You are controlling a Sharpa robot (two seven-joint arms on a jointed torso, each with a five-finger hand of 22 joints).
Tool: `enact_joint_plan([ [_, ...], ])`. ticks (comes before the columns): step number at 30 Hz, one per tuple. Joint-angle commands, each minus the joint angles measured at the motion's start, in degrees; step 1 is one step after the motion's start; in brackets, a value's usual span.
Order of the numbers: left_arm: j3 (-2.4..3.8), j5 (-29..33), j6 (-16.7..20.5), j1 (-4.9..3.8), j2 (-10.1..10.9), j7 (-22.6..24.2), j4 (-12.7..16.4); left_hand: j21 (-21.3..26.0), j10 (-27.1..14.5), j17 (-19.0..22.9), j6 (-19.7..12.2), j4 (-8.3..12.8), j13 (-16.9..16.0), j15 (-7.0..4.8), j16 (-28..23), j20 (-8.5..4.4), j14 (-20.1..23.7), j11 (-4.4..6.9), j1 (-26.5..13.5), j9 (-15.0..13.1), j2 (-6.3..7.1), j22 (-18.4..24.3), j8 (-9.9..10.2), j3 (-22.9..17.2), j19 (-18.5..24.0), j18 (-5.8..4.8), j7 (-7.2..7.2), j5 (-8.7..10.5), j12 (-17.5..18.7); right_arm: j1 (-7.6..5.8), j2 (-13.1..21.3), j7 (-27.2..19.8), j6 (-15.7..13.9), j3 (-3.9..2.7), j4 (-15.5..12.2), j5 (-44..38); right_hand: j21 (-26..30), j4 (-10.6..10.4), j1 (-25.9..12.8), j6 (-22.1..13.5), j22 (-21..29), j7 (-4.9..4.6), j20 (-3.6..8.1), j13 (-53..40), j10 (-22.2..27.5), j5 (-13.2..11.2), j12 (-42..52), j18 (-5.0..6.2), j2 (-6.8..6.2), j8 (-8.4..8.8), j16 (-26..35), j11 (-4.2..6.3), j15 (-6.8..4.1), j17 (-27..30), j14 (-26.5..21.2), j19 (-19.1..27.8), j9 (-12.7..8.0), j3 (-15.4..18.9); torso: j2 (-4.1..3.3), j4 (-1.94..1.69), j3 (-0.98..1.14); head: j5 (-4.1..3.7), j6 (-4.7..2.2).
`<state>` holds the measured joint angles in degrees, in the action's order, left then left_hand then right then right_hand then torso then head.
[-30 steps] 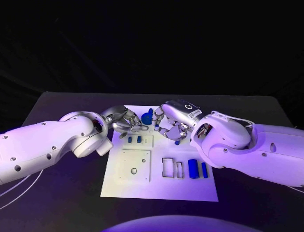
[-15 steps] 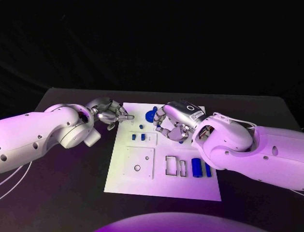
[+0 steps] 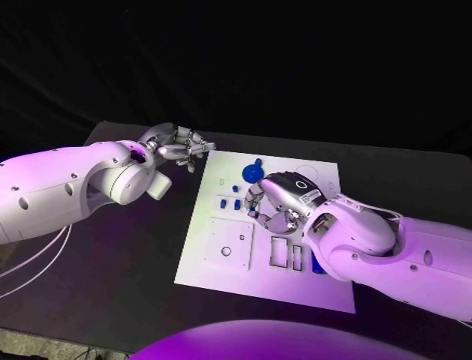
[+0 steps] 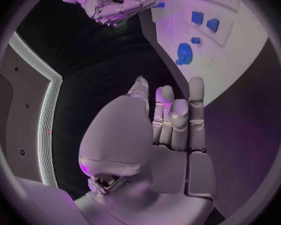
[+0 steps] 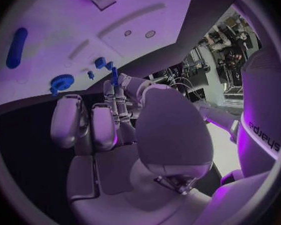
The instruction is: Assemble the parts on the task board
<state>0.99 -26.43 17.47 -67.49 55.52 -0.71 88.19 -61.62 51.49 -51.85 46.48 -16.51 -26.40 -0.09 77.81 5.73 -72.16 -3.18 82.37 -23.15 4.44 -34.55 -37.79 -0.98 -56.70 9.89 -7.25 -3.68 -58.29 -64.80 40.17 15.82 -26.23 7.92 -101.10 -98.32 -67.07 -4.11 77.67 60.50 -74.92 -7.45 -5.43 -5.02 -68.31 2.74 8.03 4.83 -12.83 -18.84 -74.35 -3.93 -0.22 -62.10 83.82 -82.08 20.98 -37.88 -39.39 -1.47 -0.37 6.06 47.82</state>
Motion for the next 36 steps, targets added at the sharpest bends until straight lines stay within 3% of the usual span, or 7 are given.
enact_joint_plan([
  [1,0.06,6.5,3.7,-0.1,-0.1,6.2,-0.2,0.4,-0.4,-0.2,-0.5,-0.1,0.1,-0.03,-0.1,0.1,0.1,-0.08,0.5,0.1,-0.03,0.1,0.1,-0.4,0.3,0.65,0.09,-0.09,0.2,0.79,-0.4,-0.8,-0.1,0.03,0.3,-1.9,-0.1,0.2,0.6,-0.1,-6.7,-0.08,0.18,-0.1,-0.3,0.3,0.0,-0.46,-0.12,0.31,-0.3,-0.1,-0.4,0.0,0.7,-0.4,0.1,0.0,0.01,0.01,-0.04,1.59,0.53],
  [4,0.07,7.0,4.0,-0.12,-0.3,6.8,-0.2,0.4,-0.4,-0.2,-0.5,-0.1,0.1,-0.03,-0.1,0.1,0.1,-0.08,0.5,0.1,-0.03,0.1,0.1,-0.4,0.3,0.65,0.09,-0.09,0.2,1.47,-0.6,-1.0,-0.2,0.06,0.5,-2.3,0.0,0.3,0.6,-0.1,-6.7,-0.09,0.19,-0.1,-0.4,0.3,0.0,-0.44,-0.09,0.32,-0.3,-0.1,-0.4,0.0,0.7,-0.4,0.1,0.0,-0.04,-0.07,-0.06,2.68,0.86],
  [12,0.07,7.5,4.3,-0.2,-0.9,8.1,-0.2,0.4,-0.4,-0.1,-0.5,-0.2,0.1,-0.01,-0.1,0.13,0.2,-0.12,0.5,0.1,0.03,0.1,0.1,-0.4,0.3,0.65,0.03,-0.07,0.2,2.92,-0.8,-1.3,-0.5,0.08,0.7,-3.2,0.0,0.3,0.6,-0.1,-6.7,-0.09,0.19,-0.1,-0.4,0.3,0.0,-0.44,-0.09,0.32,-0.3,-0.1,-0.4,0.0,0.7,-0.4,0.1,0.0,0.0,-0.08,-0.1,4.28,1.81],
  [15,0.07,7.9,4.6,-0.3,-1.1,8.8,-0.2,0.8,-1.0,1.8,-0.9,-0.2,0.4,0.19,-0.8,0.3,1.4,-0.34,0.4,0.3,0.11,0.3,0.2,-0.4,0.6,0.64,-0.17,-0.05,0.6,3.45,-0.9,-1.3,-0.7,0.09,0.7,-3.4,0.0,0.3,0.6,-0.1,-6.7,-0.09,0.19,-0.1,-0.4,0.3,0.0,-0.44,-0.09,0.32,-0.3,-0.1,-0.4,0.0,0.7,-0.4,0.1,0.0,-0.03,-0.04,-0.14,4.68,2.04],
  [23,0.07,8.3,4.6,-0.51,-1.7,9.5,-0.5,1.2,-1.5,2.7,-1.2,-0.2,1.0,0.4,-1.2,0.51,2.1,-0.55,0.4,0.6,0.12,0.5,0.3,-0.5,0.8,0.64,-0.36,-0.06,1.4,4.81,-1.2,-1.6,-1.2,0.1,1.0,-4.1,0.0,0.4,0.7,-0.1,-6.8,-0.11,0.2,0.0,-0.4,0.3,-0.1,-0.44,-0.02,0.35,-0.3,-0.11,-0.4,0.0,0.7,-0.4,0.1,0.0,-0.01,-0.1,-0.06,6.19,2.18],
  [29,0.07,8.3,4.2,-0.54,-2.0,9.6,-0.6,1.5,-1.8,3.0,-1.4,-0.3,1.4,0.56,-1.3,0.65,2.4,-0.75,0.1,0.8,0.18,0.6,0.3,-0.5,0.9,0.64,-0.54,-0.04,1.8,5.45,-1.5,-1.7,-1.3,0.09,1.2,-4.3,0.0,0.4,0.7,-0.1,-6.8,-0.11,0.2,0.0,-0.4,0.3,-0.1,-0.44,-0.02,0.35,-0.3,-0.11,-0.4,0.0,0.7,-0.4,0.1,0.0,0.01,-0.06,0.02,6.85,2.18],
  [36,0.07,8.5,4.2,-0.54,-2.2,9.8,-0.7,1.6,-2.1,3.1,-1.7,-0.2,1.8,0.68,-1.3,0.76,2.5,-0.88,-0.1,0.9,0.18,0.7,0.4,-0.5,1.0,0.65,-0.68,-0.04,2.2,6.0,-1.9,-1.9,-1.4,0.09,1.8,-4.6,0.1,0.4,0.7,-0.1,-6.7,-0.12,0.21,0.0,-0.4,0.3,-0.1,-0.43,0.03,0.36,-0.4,-0.12,-0.4,-0.1,0.7,-0.4,0.2,-0.1,-0.04,-0.03,-0.02,7.29,2.18],
])
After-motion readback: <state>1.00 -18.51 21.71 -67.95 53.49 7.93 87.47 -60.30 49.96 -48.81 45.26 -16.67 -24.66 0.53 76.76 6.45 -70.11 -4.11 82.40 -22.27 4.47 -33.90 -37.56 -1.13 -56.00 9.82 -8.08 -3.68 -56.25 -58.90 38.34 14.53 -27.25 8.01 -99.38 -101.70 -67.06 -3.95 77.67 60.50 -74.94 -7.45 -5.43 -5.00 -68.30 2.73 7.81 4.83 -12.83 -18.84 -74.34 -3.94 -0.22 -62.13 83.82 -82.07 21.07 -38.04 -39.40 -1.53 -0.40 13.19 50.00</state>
